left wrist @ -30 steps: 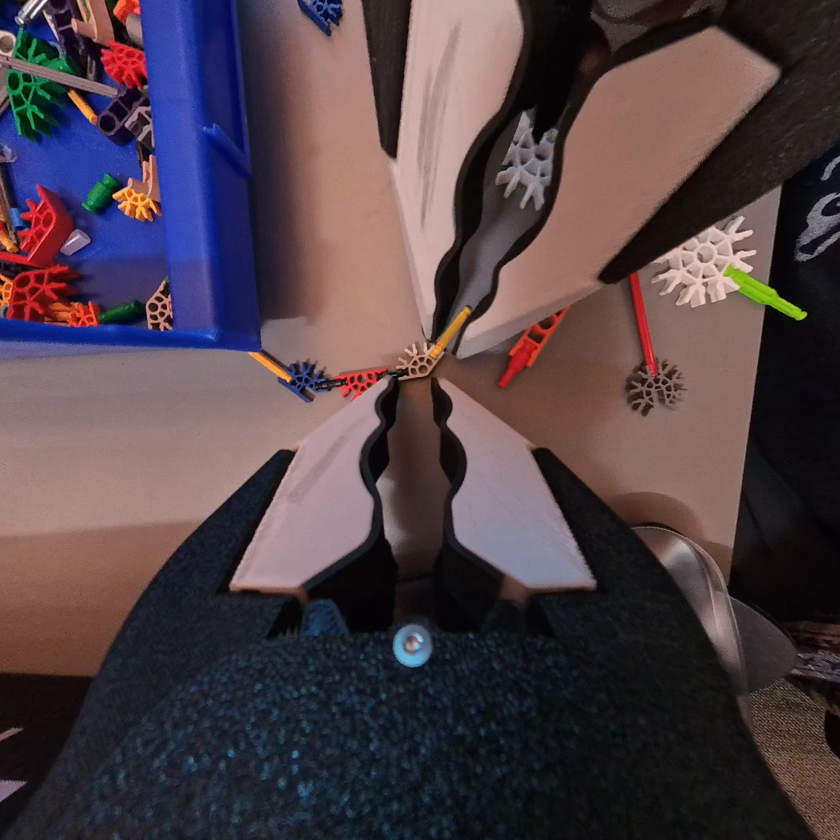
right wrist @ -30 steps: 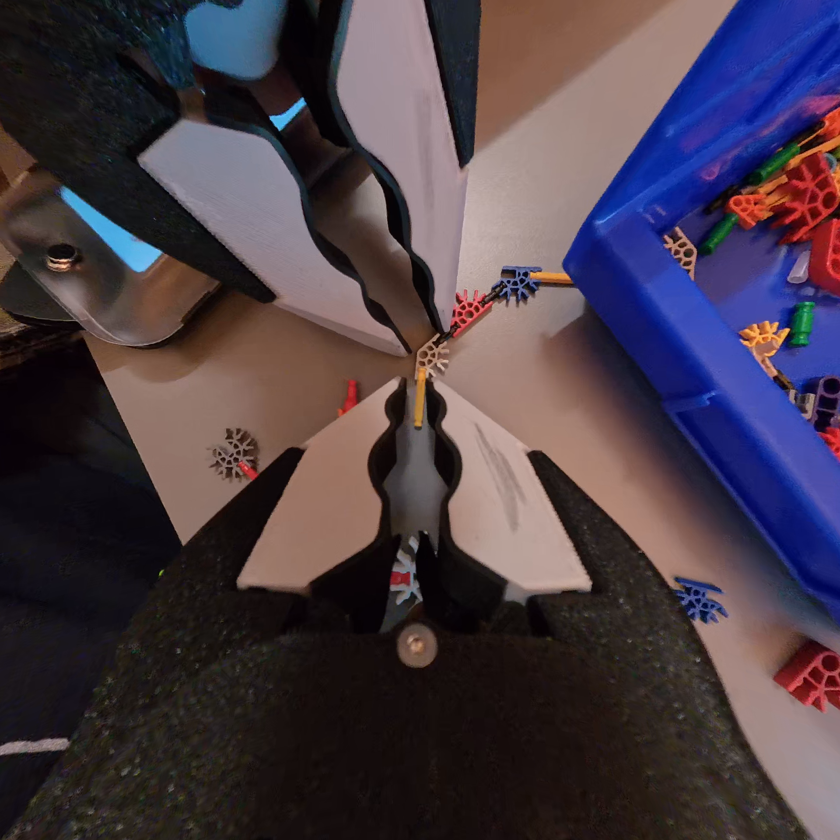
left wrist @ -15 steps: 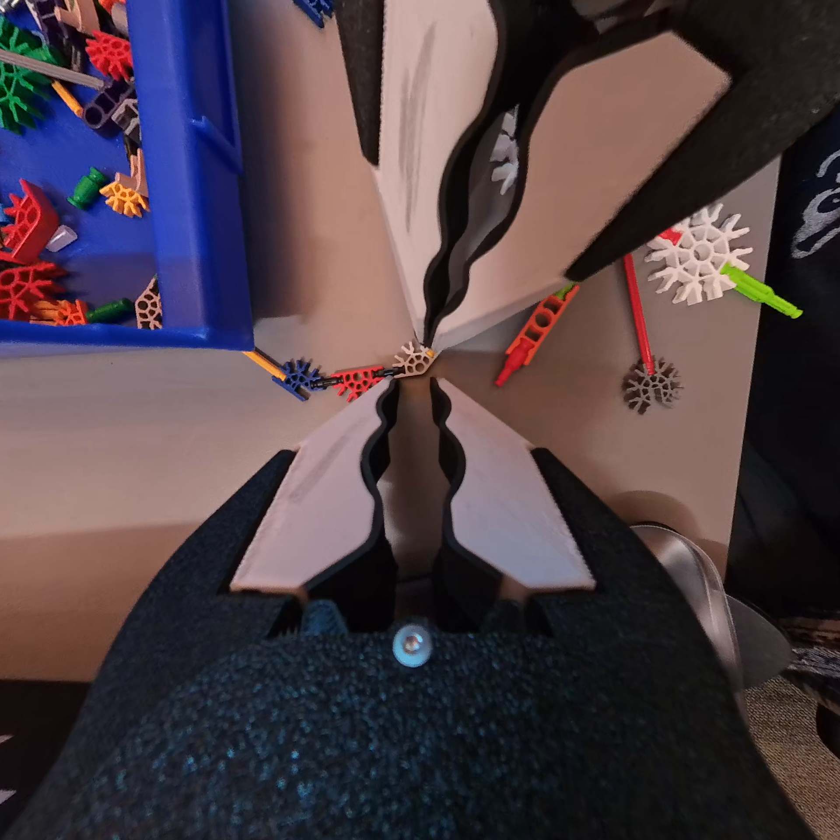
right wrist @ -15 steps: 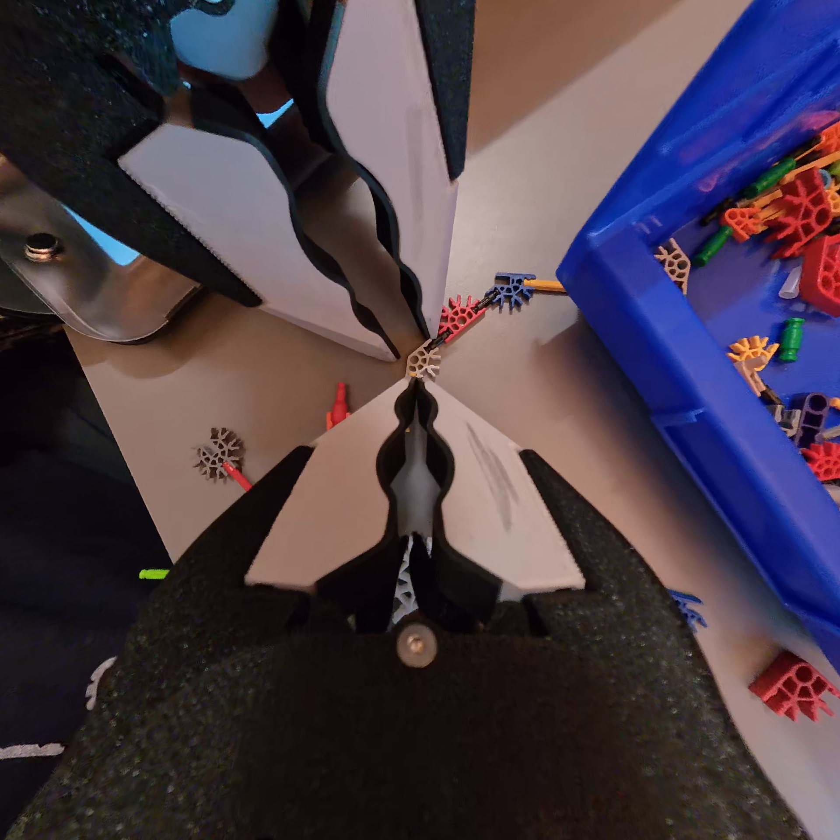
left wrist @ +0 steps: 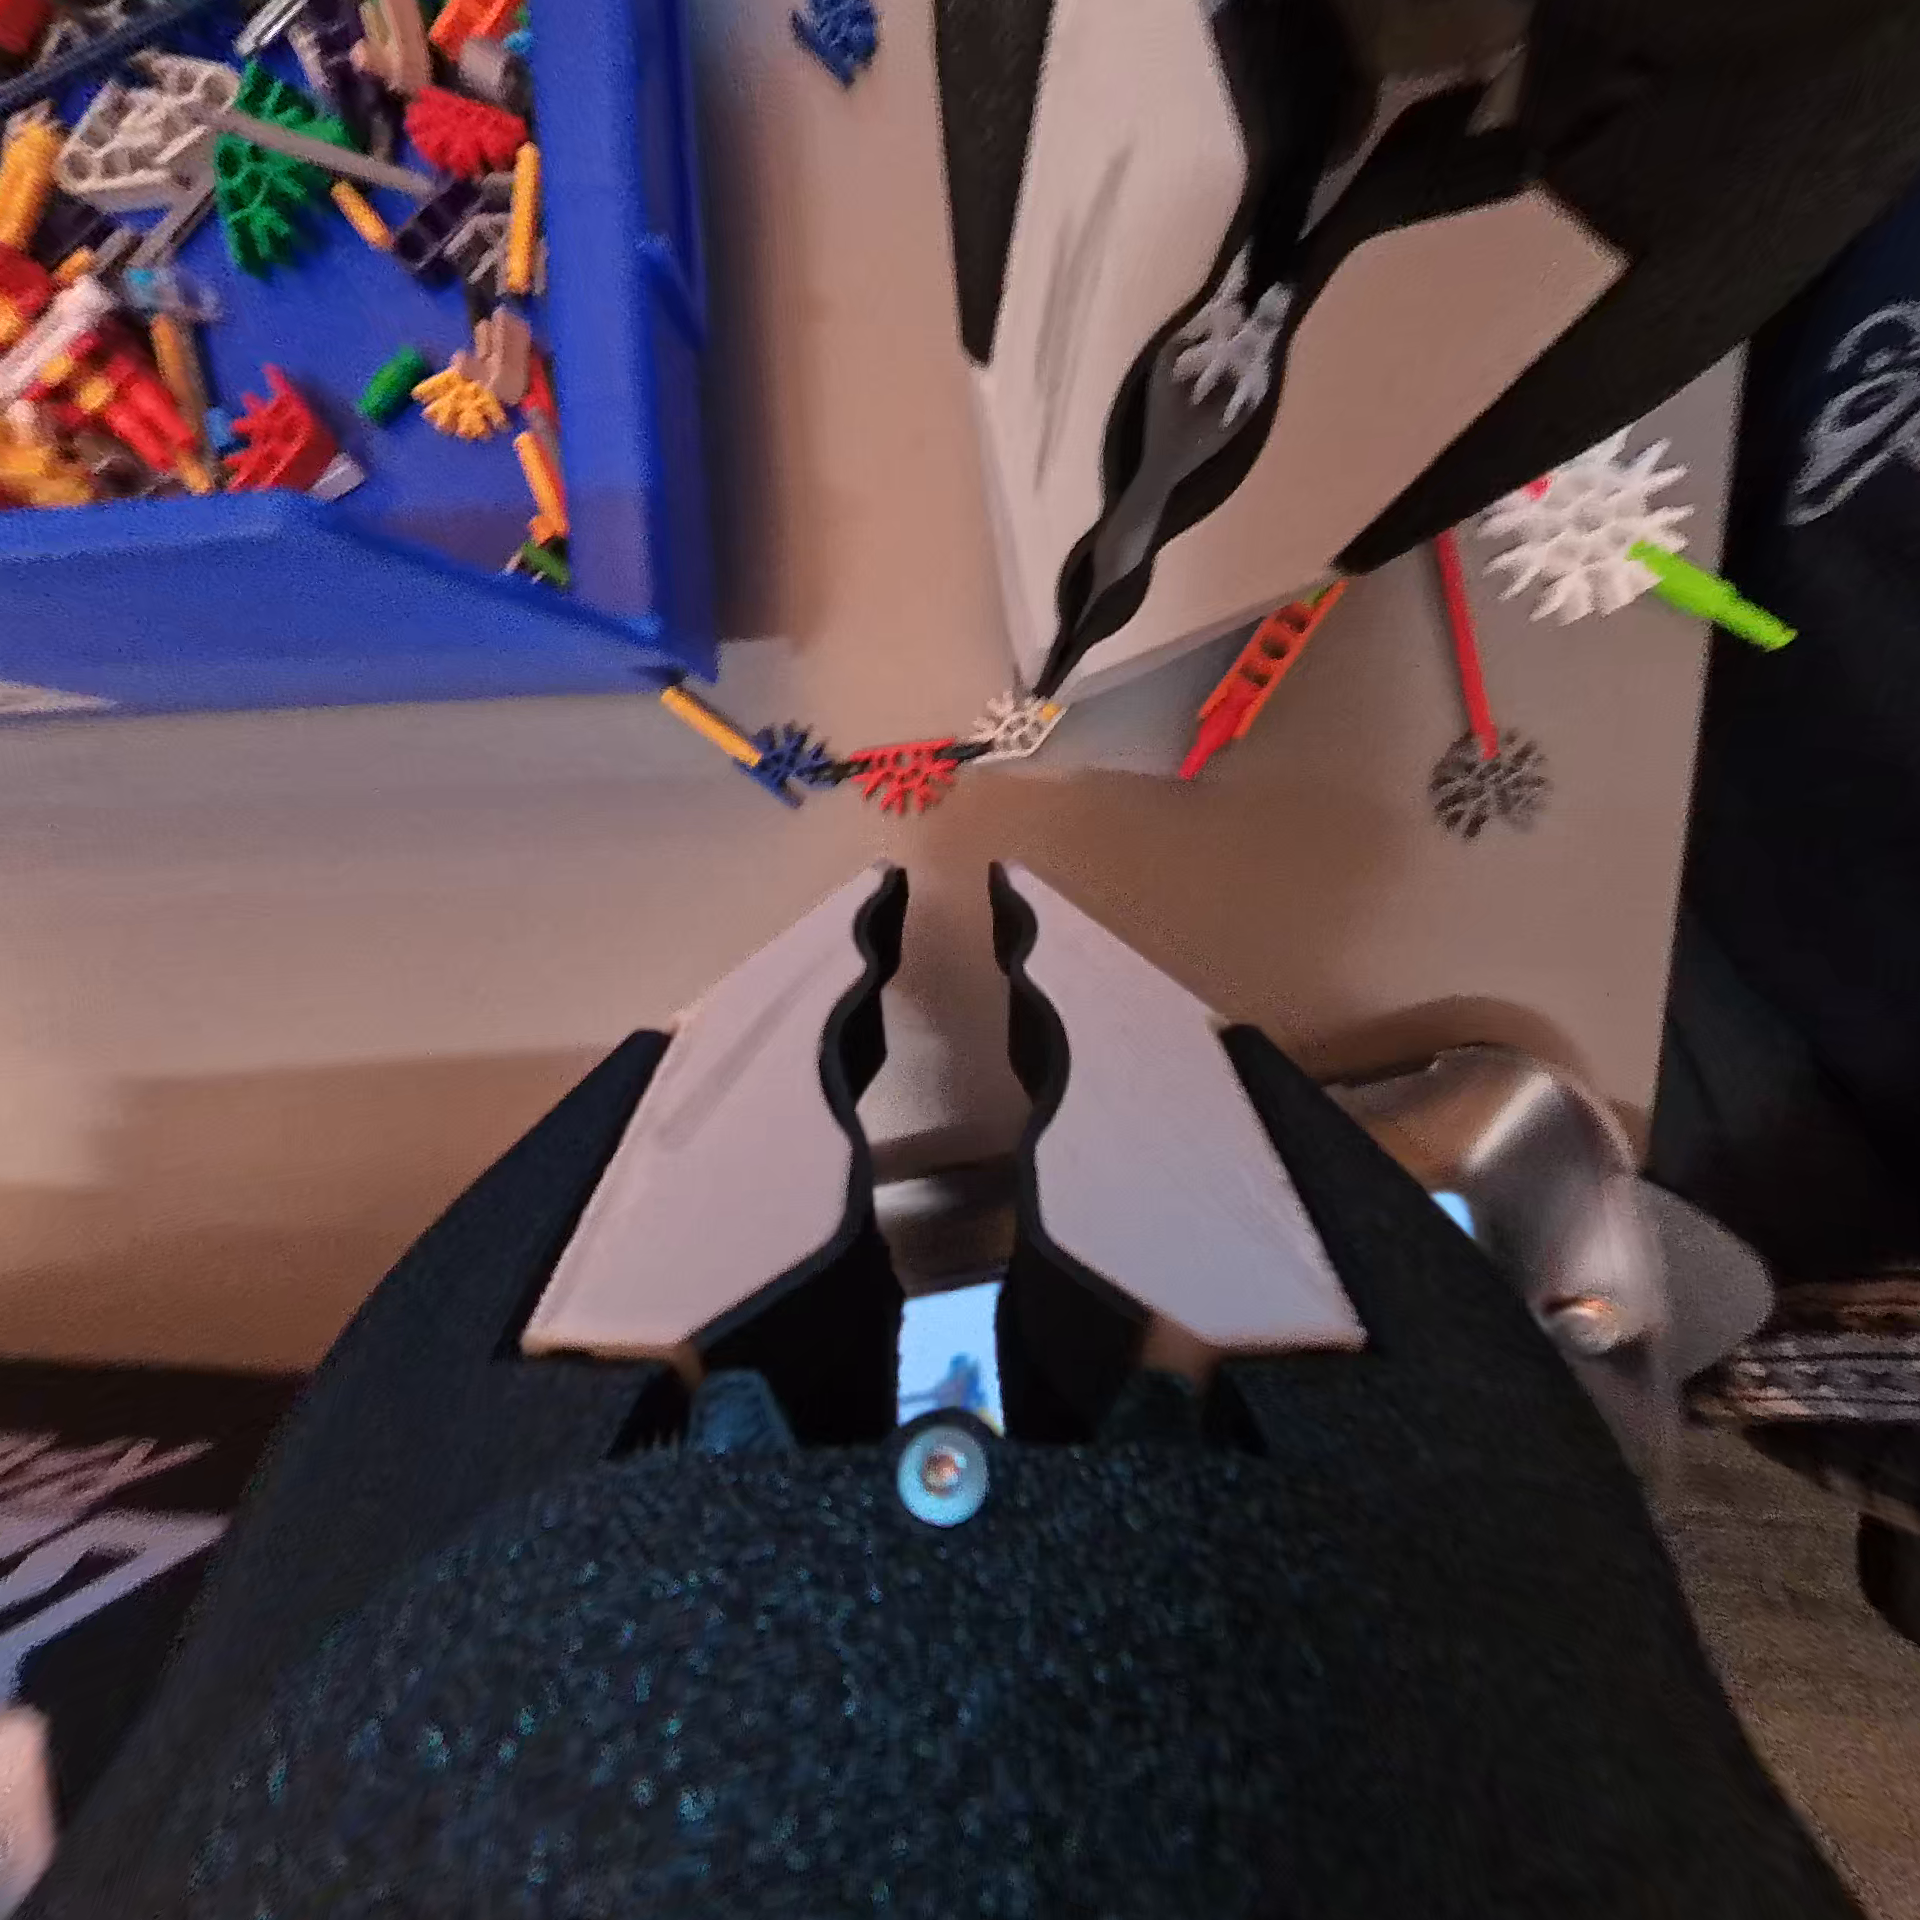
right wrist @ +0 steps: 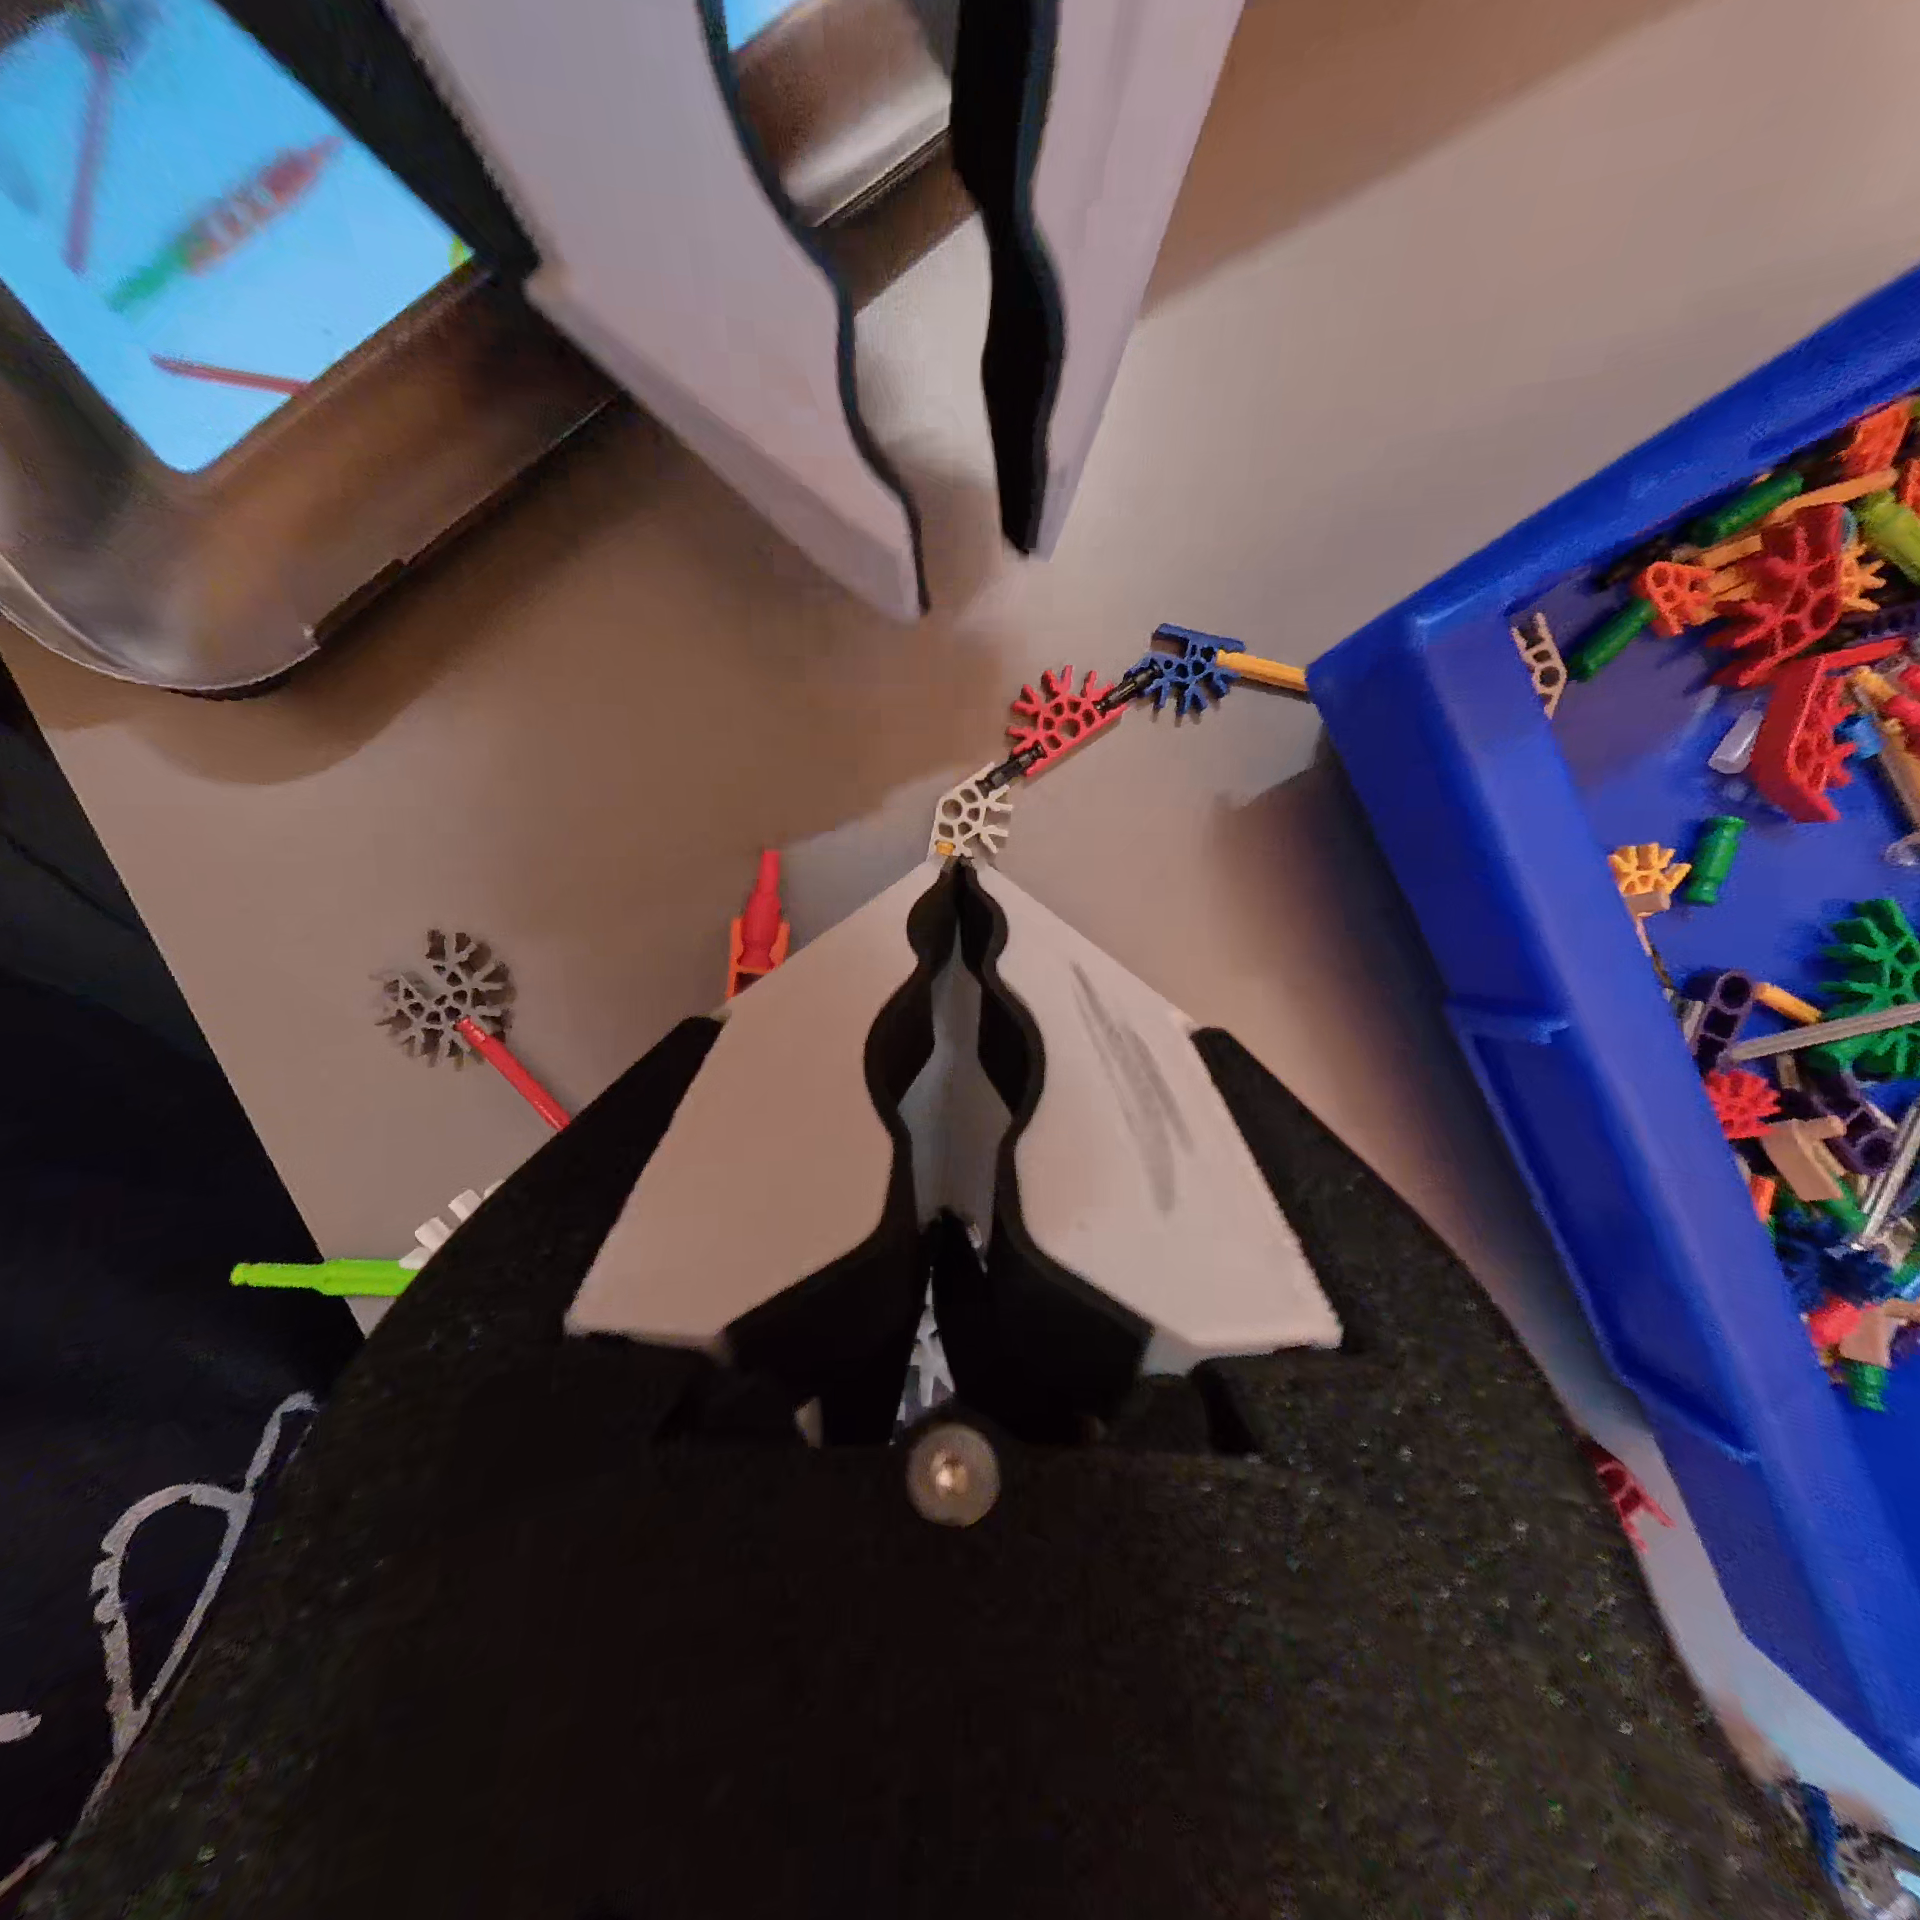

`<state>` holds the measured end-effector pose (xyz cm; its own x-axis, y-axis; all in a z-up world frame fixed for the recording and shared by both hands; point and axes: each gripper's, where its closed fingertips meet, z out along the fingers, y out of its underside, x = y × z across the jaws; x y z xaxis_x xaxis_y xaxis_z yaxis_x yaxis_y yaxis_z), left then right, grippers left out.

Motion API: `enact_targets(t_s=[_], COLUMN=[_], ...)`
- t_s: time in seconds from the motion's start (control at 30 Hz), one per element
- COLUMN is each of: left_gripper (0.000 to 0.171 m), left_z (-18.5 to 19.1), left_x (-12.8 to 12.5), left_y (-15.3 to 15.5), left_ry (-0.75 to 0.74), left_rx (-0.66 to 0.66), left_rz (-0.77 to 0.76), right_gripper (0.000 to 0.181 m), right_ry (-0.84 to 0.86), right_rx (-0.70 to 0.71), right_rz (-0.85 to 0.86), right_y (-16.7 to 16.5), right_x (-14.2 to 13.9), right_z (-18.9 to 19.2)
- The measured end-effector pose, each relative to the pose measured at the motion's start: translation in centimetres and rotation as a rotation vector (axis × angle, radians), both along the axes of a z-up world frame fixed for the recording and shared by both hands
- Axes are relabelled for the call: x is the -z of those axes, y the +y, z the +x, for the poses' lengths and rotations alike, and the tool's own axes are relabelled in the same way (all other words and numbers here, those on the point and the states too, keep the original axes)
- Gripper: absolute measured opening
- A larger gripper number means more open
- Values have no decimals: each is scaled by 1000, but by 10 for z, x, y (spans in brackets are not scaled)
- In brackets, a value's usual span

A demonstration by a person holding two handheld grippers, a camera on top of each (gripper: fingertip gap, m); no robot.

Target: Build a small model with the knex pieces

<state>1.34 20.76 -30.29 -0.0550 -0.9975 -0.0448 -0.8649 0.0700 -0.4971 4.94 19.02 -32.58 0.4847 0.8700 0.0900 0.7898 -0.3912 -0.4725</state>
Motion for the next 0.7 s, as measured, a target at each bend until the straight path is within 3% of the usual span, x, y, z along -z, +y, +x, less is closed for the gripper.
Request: enact_targets(t_s=[0.17, 0.47, 0.7], left_gripper=[17, 25, 28], left_z=[-8, -2, 9], left_x=[-5, -4, 1], left_y=[10, 9, 8], left_ry=[-6, -13, 11], left_rx=[-50, -68, -50], left_rz=[38, 48, 47], right_gripper=[5, 7, 7], right_ry=[99, 219, 208], right_rx=[34, 83, 35], right_rz=[-53, -18, -51], right_y=[1, 8, -7], right_x=[-5, -41, -31], right_z=[-3, 23, 24])
